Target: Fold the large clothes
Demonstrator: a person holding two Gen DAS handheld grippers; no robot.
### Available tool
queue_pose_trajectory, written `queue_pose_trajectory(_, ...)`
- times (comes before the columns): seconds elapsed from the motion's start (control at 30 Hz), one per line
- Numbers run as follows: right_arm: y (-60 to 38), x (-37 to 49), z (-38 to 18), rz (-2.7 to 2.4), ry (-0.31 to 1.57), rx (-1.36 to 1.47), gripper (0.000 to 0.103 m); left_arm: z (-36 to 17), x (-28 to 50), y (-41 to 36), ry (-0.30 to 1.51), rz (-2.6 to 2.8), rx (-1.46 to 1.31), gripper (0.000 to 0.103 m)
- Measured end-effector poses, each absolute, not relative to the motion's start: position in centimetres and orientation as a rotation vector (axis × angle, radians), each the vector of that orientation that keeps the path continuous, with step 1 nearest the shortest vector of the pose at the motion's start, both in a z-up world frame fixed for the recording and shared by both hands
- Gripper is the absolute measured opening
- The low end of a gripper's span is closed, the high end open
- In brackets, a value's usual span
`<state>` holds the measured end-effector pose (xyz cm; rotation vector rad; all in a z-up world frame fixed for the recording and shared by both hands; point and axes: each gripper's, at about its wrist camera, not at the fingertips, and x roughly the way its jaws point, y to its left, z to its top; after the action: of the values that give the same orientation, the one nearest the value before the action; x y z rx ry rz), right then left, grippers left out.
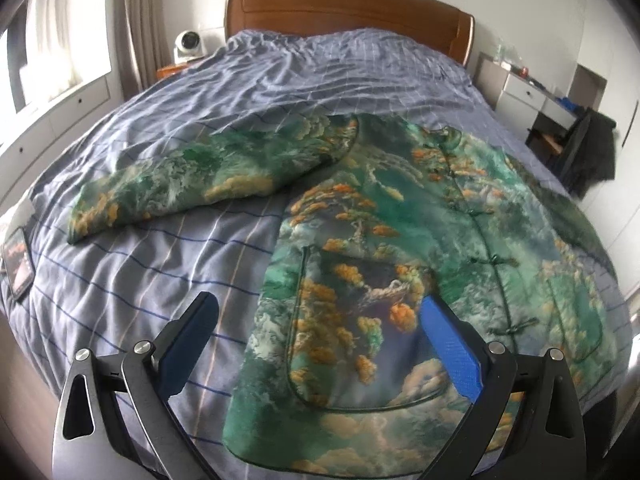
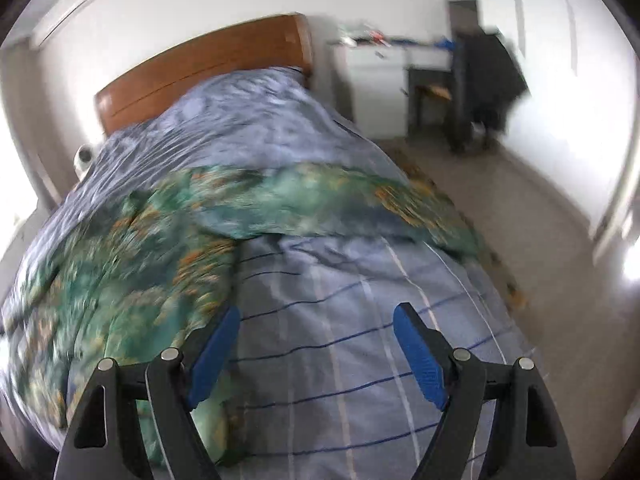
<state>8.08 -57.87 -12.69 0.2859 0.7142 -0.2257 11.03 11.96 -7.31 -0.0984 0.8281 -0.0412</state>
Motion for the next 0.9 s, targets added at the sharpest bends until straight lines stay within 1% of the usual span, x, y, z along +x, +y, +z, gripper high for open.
queue_pose_trajectory(0.1, -63.5, 9.2, -13.7, -0.257, 0.69, 0.503, 0.081, -7.0, 10.9, 12.1, 0.82, -0.024, -0.122, 0.101)
queue_pose_trajectory(0.13, -65.9, 9.8, -14.4, -0.264, 0.673, 0.618, 0.081, -6.9, 10.9, 12.1, 0.82, -0.017, -0.125, 0.101)
queue_pose_trajectory(0.2, -69.9, 11.0, -16.5, -0.258, 0.646, 0.844, 0.081, -7.0, 10.8, 12.2, 0.823, -0.009, -0.144, 0.101)
queue_pose_trajectory(0.3, -73.2, 13.0, -20.0, -0.247, 0.616, 1.09, 0.08, -7.1, 10.6, 12.4, 0.838, -0.001, -0.169, 0.101)
queue_pose_trajectory(0.4, -76.0, 14.4, -24.7, -0.333, 0.561, 1.33, 0.065, -7.1, 10.2, 12.8, 0.843, 0.02, -0.166, 0.101)
queue_pose_trajectory(0.47, -77.0, 14.7, -26.1, -0.413, 0.503, 1.382, 0.044, -7.2, 9.8, 13.2, 0.847, 0.033, -0.168, 0.101)
queue_pose_trajectory(0.53, -77.9, 15.5, -26.7, -0.462, 0.484, 1.372, 0.041, -7.5, 9.5, 13.5, 0.859, 0.049, -0.171, 0.101)
queue_pose_trajectory(0.63, -78.6, 16.3, -25.9, -0.544, 0.486, 1.272, 0.012, -8.1, 8.9, 14.1, 0.881, 0.081, -0.171, 0.101)
queue_pose_trajectory(0.67, -78.6, 16.7, -25.0, -0.541, 0.482, 1.222, 0.01, -8.2, 8.6, 14.2, 0.881, 0.089, -0.166, 0.101)
queue_pose_trajectory(0.73, -77.2, 17.4, -21.0, -0.51, 0.462, 1.016, 0.009, -8.5, 8.4, 14.2, 0.88, 0.104, -0.147, 0.101)
queue_pose_trajectory(0.83, -71.1, 18.3, -12.7, -0.392, 0.408, 0.616, 0.008, -9.2, 8.8, 13.6, 0.893, 0.112, -0.115, 0.101)
queue_pose_trajectory(0.9, -66.6, 18.4, -9.0, -0.309, 0.386, 0.41, 0.008, -9.4, 9.2, 12.9, 0.899, 0.097, -0.116, 0.101)
